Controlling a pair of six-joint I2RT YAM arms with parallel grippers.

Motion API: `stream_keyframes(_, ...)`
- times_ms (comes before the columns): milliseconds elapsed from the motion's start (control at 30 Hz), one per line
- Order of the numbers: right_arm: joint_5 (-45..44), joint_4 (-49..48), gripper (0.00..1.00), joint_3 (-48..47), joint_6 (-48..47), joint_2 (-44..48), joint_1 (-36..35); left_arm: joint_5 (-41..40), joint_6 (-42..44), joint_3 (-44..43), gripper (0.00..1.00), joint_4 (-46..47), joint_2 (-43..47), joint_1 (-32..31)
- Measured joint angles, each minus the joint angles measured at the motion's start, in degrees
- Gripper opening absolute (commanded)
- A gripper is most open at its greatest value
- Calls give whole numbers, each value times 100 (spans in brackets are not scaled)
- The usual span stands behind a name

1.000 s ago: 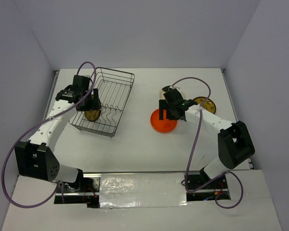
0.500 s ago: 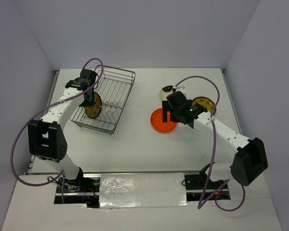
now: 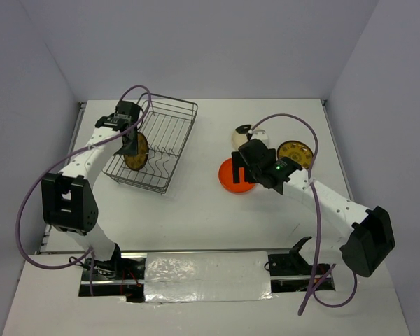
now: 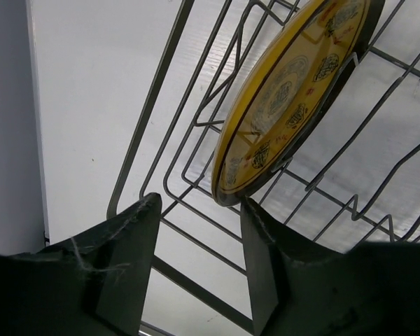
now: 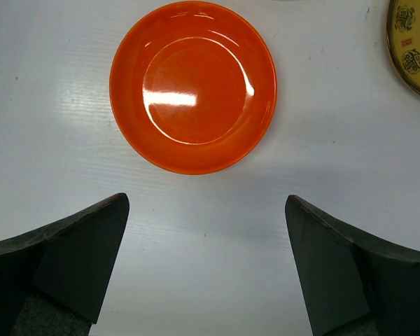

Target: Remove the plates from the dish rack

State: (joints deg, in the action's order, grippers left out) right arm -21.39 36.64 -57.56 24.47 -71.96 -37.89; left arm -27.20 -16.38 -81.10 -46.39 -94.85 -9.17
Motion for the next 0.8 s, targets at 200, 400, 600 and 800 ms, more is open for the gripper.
stream_keyframes(200, -37, -4, 100, 0, 13, -164, -96, 280, 42, -79, 45, 55, -76, 90)
stream_keyframes(400, -79, -2, 100, -2, 13, -372, -236, 662, 118, -321, 20, 205, -461, 334)
stream_keyframes(600, -107, 15, 100, -20, 39, -385, -363, 691, 291, -306, 0, 195, -428, 367)
stream_keyframes(800, -103, 35, 100, -68, 164, -391, -501, 599, 437, -284, 0, 144, 59, 365)
